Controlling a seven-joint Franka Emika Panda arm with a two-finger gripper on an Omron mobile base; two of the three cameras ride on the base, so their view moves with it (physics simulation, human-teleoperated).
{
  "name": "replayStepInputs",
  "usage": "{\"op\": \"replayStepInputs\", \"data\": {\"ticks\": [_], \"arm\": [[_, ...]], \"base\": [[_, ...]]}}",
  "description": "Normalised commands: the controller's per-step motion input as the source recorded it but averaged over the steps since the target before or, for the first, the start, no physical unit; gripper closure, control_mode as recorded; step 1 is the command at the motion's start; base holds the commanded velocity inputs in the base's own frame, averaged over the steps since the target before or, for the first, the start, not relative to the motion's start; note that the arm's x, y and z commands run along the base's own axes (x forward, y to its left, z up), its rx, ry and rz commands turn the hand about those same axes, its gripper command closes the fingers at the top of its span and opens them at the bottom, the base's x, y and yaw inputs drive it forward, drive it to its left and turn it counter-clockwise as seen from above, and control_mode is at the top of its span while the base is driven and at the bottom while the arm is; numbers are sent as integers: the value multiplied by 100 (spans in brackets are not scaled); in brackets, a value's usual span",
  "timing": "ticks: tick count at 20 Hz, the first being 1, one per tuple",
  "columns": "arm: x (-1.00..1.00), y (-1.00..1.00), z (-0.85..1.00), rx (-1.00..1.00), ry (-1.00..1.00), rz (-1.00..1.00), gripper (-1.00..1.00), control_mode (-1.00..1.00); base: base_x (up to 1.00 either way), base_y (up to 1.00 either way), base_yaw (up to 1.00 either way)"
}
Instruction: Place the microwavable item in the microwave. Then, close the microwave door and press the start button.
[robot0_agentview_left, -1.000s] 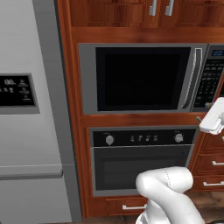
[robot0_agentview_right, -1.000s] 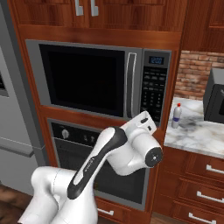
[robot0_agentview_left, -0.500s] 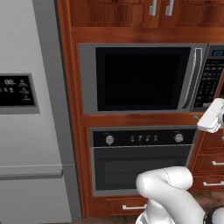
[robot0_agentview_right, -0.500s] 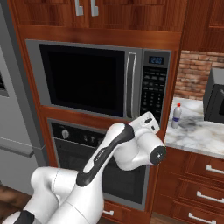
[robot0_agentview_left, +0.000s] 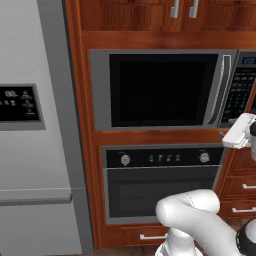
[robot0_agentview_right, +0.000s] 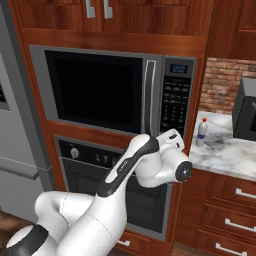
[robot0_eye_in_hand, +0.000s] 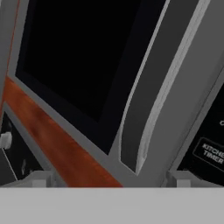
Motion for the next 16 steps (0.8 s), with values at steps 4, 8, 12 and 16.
{"op": "replayStepInputs", "data": {"ticks": [4, 8, 12, 16], "arm": [[26, -10, -7, 3, 2, 0, -100, -100], [29, -7, -12, 3, 1, 0, -100, -100], [41, 0, -24, 2, 3, 0, -100, -100], [42, 0, -25, 2, 1, 0, -100, -100]], "base": [[0, 0, 0], [0, 0, 0], [0, 0, 0], [0, 0, 0]]}}
